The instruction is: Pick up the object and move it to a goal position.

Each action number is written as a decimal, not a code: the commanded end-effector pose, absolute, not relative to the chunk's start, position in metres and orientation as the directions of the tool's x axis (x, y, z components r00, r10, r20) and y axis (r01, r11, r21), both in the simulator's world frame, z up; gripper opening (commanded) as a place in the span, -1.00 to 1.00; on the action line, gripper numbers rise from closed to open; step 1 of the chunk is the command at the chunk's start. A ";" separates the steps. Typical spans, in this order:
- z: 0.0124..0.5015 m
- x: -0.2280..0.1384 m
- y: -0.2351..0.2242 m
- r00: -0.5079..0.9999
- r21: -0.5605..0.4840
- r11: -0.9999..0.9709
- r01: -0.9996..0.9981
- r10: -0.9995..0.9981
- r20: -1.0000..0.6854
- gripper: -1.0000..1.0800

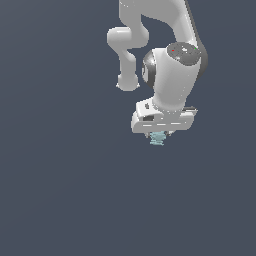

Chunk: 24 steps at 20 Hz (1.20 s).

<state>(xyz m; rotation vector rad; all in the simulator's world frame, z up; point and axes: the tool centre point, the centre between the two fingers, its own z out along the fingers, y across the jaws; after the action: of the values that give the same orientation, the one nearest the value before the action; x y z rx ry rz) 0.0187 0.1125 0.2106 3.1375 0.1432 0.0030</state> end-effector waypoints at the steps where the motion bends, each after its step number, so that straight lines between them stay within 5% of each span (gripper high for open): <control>1: 0.236 0.024 0.128 0.996 0.001 -0.996 0.091 0.091 0.001 -1.00; 12: 0.317 0.045 0.180 0.996 0.000 -0.996 0.090 0.090 0.000 -1.00; 24: 0.347 0.054 0.200 0.996 0.000 -0.996 0.090 0.090 0.000 -1.00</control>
<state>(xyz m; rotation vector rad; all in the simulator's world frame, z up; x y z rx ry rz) 0.0534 0.1989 0.3447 3.1383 0.1428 0.0009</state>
